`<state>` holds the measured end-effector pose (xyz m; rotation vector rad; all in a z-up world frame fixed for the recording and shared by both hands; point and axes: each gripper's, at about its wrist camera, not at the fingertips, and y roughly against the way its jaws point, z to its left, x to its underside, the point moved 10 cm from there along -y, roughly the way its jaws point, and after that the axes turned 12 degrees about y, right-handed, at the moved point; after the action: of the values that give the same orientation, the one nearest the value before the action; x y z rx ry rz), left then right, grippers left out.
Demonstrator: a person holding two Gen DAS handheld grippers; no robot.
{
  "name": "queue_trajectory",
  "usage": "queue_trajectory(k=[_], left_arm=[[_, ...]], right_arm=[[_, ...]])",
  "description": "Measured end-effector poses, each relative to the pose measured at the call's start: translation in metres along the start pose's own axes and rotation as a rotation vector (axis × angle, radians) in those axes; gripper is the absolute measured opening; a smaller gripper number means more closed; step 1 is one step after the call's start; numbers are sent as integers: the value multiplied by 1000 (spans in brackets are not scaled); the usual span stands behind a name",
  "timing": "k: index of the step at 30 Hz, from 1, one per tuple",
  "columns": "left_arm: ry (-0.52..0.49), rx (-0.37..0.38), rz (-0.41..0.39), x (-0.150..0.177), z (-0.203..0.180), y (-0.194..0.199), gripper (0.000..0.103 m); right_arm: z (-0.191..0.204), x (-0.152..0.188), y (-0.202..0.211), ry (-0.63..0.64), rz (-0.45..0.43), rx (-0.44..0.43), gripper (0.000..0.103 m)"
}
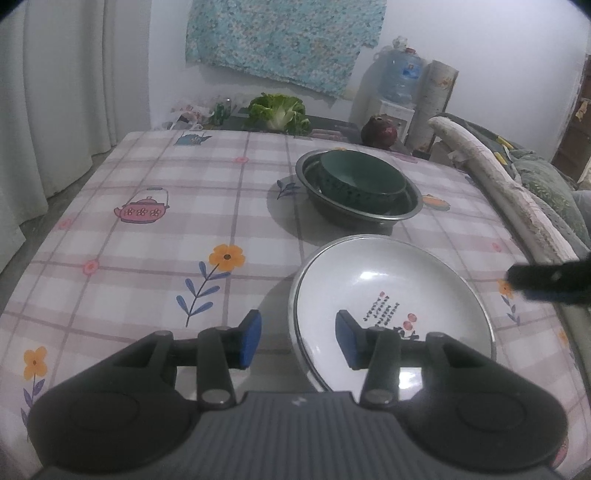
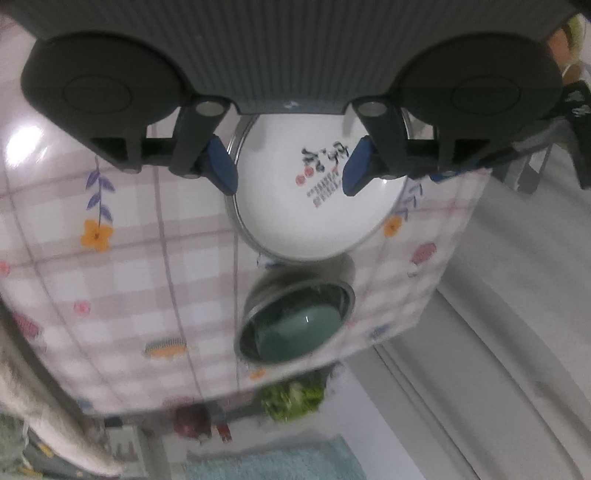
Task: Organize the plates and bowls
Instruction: 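Lower the white calligraphy plate into the steel basin with both tools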
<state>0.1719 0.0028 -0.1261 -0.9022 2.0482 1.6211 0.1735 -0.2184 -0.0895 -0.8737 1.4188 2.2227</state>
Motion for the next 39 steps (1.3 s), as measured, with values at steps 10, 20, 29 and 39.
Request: queue_trajectory(k=[10, 20, 29, 39], left_arm=[[-30, -48, 83, 11, 4, -27, 49], [-22, -51, 108, 15, -9, -41, 34], [-77, -19, 140, 28, -27, -36, 34], [-72, -9, 151, 28, -30, -36, 37]], right_arm=[[-38, 33, -14, -172, -13, 31, 60], [-28, 50, -56, -159, 41, -15, 27], [-39, 54, -44, -169, 48, 12, 27], [-41, 56, -39, -145, 57, 54, 29]])
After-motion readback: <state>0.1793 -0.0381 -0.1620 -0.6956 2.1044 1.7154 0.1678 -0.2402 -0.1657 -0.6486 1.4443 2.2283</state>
